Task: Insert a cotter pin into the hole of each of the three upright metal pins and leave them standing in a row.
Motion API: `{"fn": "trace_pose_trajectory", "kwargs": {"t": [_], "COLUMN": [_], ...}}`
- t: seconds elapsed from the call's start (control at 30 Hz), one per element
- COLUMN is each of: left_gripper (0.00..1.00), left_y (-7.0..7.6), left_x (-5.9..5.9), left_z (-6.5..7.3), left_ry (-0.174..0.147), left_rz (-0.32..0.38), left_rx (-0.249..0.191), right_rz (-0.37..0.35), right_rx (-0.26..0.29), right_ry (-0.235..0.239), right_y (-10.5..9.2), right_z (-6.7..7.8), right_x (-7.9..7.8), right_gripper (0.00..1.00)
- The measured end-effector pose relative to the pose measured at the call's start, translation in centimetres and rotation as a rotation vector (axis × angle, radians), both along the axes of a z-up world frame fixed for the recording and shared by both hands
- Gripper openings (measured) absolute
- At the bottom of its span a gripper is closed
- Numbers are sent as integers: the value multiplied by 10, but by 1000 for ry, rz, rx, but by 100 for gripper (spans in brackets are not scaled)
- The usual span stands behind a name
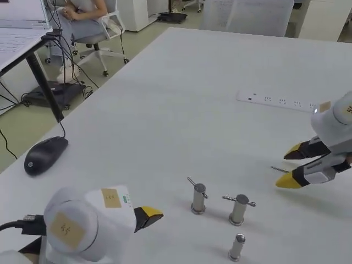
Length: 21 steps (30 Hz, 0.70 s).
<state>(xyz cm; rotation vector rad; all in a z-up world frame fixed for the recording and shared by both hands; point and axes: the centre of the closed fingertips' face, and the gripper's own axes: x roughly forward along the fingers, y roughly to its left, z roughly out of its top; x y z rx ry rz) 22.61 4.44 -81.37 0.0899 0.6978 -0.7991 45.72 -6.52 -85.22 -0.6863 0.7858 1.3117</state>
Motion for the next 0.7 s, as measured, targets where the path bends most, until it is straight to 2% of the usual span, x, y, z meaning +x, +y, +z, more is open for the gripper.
{"fn": "trace_pose_trajectory", "kwargs": {"t": [0.13,0.23,0.3,0.6,0.7], "left_gripper": [91,91,91,91,86], "left_y": [1,2,3,5,9], "left_x": [2,3,3,3,3], "left_z": [2,1,0,-2,-4], "left_ry": [-3,-5,-3,8,6], "left_rz": [24,23,26,36,43], "left_rx": [-17,-9,-10,-8,7], "right_rz": [7,12,23,31,40], "right_rx": [-23,-33,-52,-72,-87], "right_ry": [12,22,12,14,14], "right_y": [0,0,-2,-2,-1], "right_z": [-7,-8,-11,-10,-10], "right_x": [-1,-3,-2,1,1], "right_gripper": [44,41,40,31,30]}}
